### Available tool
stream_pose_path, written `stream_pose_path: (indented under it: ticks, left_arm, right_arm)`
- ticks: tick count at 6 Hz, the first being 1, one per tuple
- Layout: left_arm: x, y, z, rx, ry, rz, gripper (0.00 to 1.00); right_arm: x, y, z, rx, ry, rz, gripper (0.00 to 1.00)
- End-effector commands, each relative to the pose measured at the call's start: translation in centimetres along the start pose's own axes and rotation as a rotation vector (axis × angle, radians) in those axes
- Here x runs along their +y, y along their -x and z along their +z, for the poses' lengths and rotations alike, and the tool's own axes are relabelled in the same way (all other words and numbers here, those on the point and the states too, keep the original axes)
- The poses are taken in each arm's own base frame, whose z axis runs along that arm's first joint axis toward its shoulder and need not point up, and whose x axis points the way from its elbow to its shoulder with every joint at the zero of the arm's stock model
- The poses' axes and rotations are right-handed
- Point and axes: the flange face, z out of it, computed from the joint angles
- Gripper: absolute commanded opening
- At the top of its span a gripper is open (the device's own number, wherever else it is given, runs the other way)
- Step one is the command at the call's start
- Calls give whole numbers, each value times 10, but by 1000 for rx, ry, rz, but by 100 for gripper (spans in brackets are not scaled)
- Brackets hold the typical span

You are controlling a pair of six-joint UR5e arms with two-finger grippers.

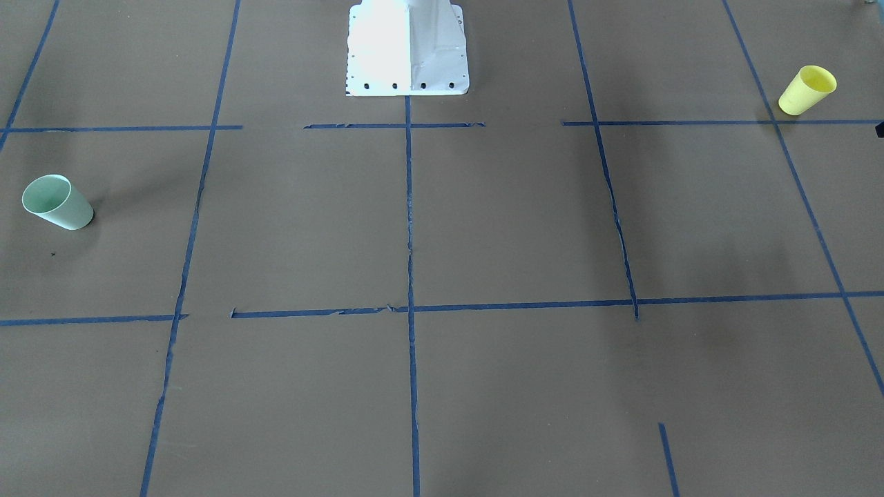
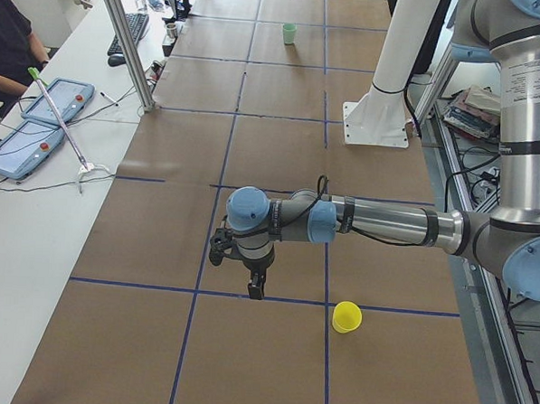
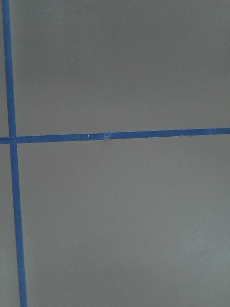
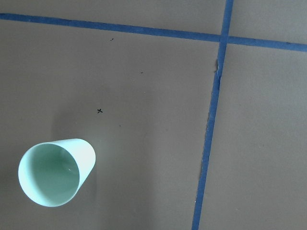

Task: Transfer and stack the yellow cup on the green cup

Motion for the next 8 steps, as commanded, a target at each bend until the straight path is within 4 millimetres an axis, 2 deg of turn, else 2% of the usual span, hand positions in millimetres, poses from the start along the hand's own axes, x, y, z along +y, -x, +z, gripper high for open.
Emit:
stream_pose_path:
  ticks: [1,2,4,5,6,7,8]
  left_arm:
    - [-12,-50,36,23,54,132,100]
    - [-12,-55,32,20,49,120,100]
    - [-15,-74,34,6,48,-272,100]
    - [-16,-93,47,-7,68,-436,100]
    - [-18,-115,68,-110,33,-502,100]
    - [-17,-126,80,-151,29,-584,100]
    - [-18,-126,85,-211,-10,-659,100]
  right_arm:
    - [0,0,0,0,-1,-1,100]
    - [-1,1,-1,0,-3,-4,100]
    - [-1,3,-3,0,-6,-9,100]
    - [-3,4,-4,1,-26,-28,100]
    - [-4,7,-6,-1,-59,-60,100]
    - [-3,7,-6,-1,-59,-61,100]
    - [-3,7,-6,-1,-60,-64,100]
